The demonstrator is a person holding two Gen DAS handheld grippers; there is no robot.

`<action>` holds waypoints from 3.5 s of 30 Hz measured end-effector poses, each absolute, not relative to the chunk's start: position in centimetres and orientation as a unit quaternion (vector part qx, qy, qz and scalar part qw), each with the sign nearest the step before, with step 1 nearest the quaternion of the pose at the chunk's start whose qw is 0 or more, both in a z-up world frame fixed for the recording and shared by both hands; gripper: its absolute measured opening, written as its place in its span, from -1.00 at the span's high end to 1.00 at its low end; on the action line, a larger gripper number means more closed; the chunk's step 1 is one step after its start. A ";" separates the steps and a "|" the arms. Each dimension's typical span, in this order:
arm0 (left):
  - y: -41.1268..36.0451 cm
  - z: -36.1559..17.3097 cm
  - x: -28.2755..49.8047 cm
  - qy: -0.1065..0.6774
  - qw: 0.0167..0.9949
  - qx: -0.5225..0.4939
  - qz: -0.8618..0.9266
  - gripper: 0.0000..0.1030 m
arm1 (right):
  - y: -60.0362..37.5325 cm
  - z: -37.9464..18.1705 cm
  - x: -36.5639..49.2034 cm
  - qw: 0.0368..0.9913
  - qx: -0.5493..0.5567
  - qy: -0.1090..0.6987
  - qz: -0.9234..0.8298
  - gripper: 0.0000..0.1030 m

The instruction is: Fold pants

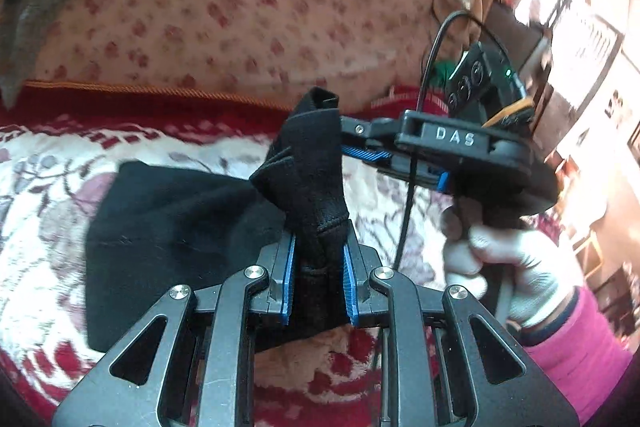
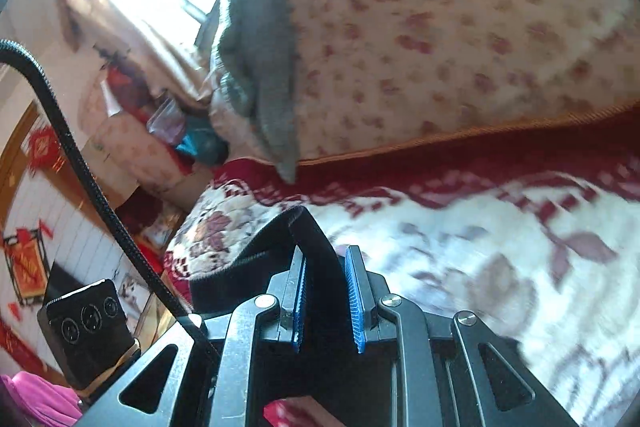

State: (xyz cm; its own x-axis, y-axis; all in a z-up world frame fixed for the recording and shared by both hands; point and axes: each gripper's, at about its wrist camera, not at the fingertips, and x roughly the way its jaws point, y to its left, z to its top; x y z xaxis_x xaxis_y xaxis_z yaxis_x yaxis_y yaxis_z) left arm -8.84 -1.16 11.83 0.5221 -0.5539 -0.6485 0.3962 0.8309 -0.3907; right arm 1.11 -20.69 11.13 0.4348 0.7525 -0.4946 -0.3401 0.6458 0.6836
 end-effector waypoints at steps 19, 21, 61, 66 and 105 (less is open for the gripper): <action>-4.1 10.0 -10.7 0.430 0.838 -0.110 -0.318 -0.09 | -29.8 6.3 -3.5 0.814 0.318 0.435 0.216 0.50; -4.4 10.4 -11.2 0.425 0.838 -0.100 -0.328 -0.09 | -30.1 6.8 -4.1 0.817 0.319 0.432 0.209 0.49; 8.6 8.1 -2.3 0.435 0.883 -0.111 -0.140 -0.12 | -19.2 11.5 -5.5 0.890 0.043 0.399 0.214 0.05; 8.0 9.0 -5.6 0.422 0.885 -0.096 -0.170 -0.12 | -16.2 9.8 -2.0 0.863 -0.075 0.435 0.246 0.03; 6.8 8.5 -8.3 0.425 0.898 -0.050 -0.100 -0.12 | -16.1 10.6 -9.0 0.879 0.119 0.411 0.208 0.20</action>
State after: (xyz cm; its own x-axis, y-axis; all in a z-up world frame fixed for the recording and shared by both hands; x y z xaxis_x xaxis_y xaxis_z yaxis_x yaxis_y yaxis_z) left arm -8.31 6.84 8.47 0.6194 -0.2222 -0.7530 0.1376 0.9750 -0.1746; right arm -9.01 -16.09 10.55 0.5752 0.4647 -0.6732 -0.2685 0.8846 0.3812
